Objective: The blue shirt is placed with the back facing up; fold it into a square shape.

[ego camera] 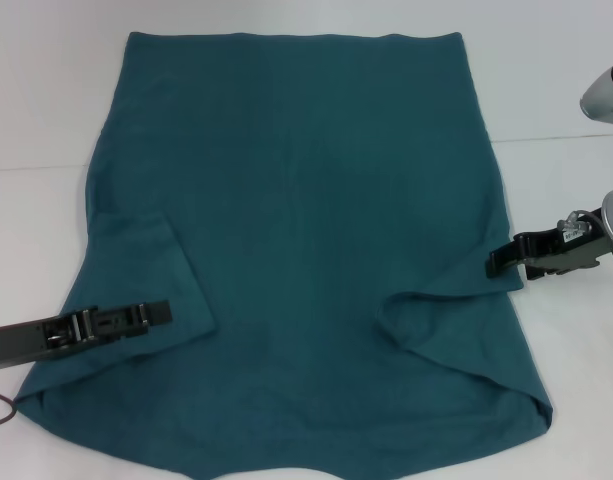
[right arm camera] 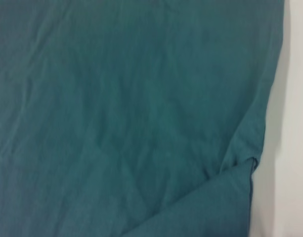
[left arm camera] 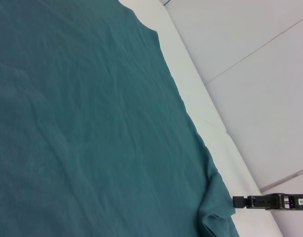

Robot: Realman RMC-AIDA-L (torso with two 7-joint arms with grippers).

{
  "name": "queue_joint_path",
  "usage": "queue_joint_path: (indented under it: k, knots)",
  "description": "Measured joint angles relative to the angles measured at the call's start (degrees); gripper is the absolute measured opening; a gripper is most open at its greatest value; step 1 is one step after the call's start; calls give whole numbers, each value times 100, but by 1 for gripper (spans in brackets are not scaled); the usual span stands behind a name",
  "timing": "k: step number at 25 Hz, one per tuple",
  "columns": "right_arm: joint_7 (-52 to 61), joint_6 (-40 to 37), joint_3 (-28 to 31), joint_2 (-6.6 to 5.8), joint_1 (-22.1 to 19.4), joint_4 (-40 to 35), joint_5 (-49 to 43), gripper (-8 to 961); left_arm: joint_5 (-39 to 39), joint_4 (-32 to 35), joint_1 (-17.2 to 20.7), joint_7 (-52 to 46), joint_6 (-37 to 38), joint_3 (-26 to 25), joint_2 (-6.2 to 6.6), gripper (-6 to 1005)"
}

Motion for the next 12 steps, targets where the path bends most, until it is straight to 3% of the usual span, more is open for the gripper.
queue_joint_path:
  k: [6, 12]
  knots:
    - [-33, 226, -16, 83, 29, 116, -4, 642, 0, -8, -8, 0, 0, -6, 0, 616]
    - [-194, 709, 39, 301, -6, 93, 373, 642, 0, -17, -32, 6, 0, -5, -4, 615]
